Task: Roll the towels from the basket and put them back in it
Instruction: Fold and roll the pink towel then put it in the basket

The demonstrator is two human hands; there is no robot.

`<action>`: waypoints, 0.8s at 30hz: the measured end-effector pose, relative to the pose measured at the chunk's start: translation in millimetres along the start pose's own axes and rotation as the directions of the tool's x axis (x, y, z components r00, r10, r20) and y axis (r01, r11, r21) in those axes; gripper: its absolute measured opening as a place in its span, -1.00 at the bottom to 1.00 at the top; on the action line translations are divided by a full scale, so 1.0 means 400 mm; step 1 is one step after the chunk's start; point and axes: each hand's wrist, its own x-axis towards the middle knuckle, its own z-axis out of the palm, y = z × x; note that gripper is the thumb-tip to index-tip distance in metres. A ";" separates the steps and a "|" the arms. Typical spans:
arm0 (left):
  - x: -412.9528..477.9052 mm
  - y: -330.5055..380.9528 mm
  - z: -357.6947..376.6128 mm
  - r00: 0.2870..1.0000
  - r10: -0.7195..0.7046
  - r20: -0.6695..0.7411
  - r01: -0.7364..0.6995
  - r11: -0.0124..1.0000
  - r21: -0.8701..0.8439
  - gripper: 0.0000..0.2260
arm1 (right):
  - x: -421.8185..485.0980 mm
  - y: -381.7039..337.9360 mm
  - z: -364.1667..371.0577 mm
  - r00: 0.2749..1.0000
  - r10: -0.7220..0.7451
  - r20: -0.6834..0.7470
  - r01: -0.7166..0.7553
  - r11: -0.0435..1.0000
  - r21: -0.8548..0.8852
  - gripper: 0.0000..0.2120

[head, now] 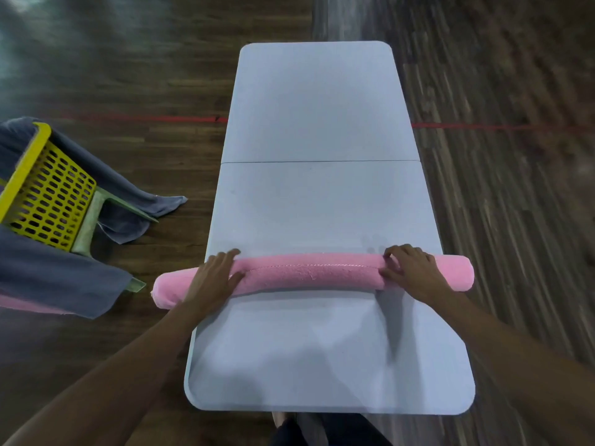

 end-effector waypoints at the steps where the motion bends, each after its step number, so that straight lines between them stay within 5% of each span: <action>1: -0.006 -0.006 0.002 0.999 0.044 0.019 -0.045 0.998 0.053 -0.46 | -0.011 0.010 0.006 0.999 -0.043 0.017 0.043 0.999 0.001 -0.49; 4: -0.030 -0.041 0.012 0.975 0.161 0.155 -0.201 0.934 0.295 -0.27 | -0.038 0.046 0.019 0.982 -0.129 0.137 0.153 0.970 -0.189 -0.20; 9: 0.000 -0.024 0.021 0.986 -0.003 0.166 -0.055 0.939 0.338 -0.34 | -0.008 0.030 0.026 0.991 -0.005 0.132 0.050 0.940 -0.338 -0.36; 16: 0.029 0.179 0.046 0.887 -0.449 0.107 0.458 0.884 -0.096 -0.49 | 0.008 -0.091 0.058 0.940 0.302 0.161 -0.312 0.949 0.038 -0.48; 21: 0.034 0.331 0.103 0.844 -0.512 0.163 0.534 0.765 -0.359 -0.47 | -0.022 -0.229 0.109 0.847 0.507 0.161 -0.530 0.774 0.348 -0.50; 24: 0.031 0.408 0.133 0.840 -0.519 0.156 0.540 0.775 -0.329 -0.40 | -0.043 -0.290 0.140 0.807 0.562 0.181 -0.581 0.699 0.418 -0.49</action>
